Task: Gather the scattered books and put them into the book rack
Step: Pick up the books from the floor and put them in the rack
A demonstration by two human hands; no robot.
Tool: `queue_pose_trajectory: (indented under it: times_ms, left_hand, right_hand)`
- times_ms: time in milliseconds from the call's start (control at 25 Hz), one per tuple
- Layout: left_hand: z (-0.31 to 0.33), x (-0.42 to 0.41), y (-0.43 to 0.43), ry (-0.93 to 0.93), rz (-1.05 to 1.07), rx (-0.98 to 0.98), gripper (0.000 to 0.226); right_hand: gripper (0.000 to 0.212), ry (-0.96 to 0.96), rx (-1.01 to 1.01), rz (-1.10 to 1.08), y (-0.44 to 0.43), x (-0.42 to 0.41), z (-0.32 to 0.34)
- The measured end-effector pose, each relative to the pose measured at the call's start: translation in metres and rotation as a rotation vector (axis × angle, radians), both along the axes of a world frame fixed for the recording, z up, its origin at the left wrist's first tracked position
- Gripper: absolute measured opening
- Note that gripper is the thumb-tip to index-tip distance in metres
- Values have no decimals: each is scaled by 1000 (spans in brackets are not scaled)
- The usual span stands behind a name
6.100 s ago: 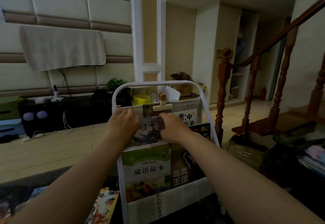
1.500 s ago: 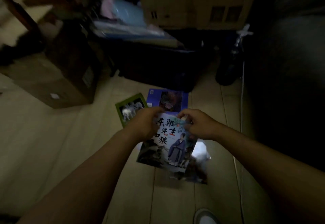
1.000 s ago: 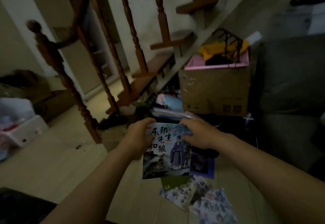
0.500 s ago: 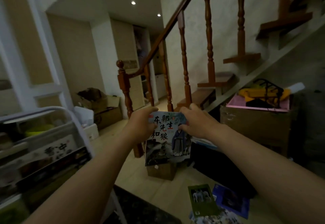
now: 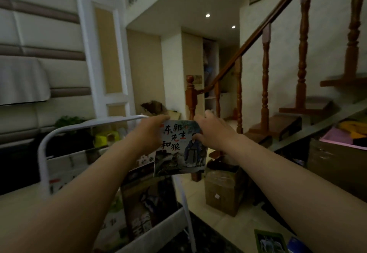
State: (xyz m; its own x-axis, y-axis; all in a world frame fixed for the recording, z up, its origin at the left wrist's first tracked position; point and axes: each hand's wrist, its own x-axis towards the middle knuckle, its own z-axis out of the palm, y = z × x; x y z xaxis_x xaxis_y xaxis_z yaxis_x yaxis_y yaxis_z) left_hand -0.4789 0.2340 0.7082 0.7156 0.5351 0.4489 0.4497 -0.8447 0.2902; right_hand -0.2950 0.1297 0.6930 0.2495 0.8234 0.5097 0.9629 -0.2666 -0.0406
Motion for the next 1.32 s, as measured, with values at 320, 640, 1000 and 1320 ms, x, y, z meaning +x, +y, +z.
queue_pose_trajectory:
  times_ms: [320, 640, 1000, 1320]
  left_hand:
    - [-4, -79, 61, -30, 174, 185, 47]
    - [-41, -82, 93, 186, 269, 415, 62]
    - [-89, -72, 119, 356, 326, 597, 47]
    - [-108, -72, 132, 403, 260, 719, 50]
  right_hand:
    - [29, -146, 69, 136, 88, -65, 18]
    - [31, -216, 72, 120, 142, -61, -19]
    - [27, -242, -7, 86, 178, -56, -73]
    - [24, -381, -40, 21, 184, -62, -87]
